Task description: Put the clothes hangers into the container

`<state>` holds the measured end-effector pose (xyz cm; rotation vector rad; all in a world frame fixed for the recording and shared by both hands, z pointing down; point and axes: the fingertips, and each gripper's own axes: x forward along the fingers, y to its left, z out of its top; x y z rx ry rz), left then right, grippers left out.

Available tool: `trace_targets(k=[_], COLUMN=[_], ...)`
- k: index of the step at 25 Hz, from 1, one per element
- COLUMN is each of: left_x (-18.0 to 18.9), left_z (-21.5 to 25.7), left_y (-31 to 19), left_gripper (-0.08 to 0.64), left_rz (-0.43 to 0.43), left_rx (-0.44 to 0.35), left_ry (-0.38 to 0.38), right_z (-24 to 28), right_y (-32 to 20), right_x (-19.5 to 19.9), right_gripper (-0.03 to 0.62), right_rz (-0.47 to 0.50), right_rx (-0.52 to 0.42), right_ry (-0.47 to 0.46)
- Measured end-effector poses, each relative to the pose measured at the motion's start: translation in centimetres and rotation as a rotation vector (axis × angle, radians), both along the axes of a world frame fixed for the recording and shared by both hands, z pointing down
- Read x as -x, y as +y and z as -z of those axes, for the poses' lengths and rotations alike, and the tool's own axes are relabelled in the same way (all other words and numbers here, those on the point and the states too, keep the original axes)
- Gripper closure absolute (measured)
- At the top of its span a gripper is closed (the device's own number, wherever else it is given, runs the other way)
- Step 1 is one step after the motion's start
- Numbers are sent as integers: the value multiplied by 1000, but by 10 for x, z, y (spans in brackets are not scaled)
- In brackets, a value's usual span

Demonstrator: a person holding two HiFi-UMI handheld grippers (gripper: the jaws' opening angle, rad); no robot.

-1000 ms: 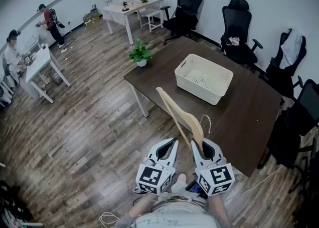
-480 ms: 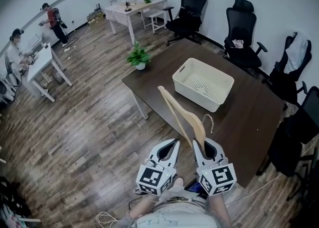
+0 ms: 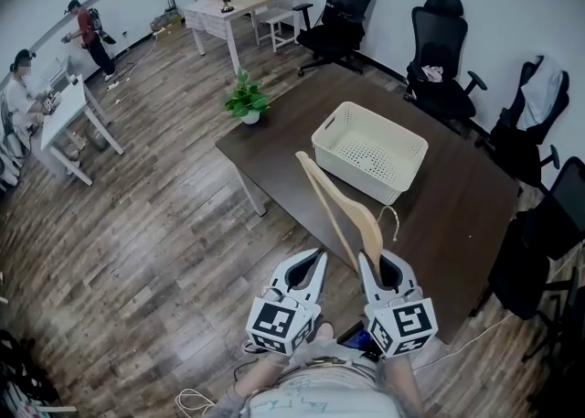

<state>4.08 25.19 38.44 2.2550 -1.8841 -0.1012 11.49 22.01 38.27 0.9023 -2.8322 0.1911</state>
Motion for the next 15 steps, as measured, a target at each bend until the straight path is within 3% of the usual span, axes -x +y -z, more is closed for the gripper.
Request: trace_targets(k=[15], left_x=[56], left_z=[3], left_y=[-71], left_gripper=[549], left_rz=[-187], left_rx=[-13], left_ry=[-7], right_z=[-3], right_y=[-55], right_x=[58], right_gripper=[532], right_rz=[-155], right_rx=[-1], right_ry=[16])
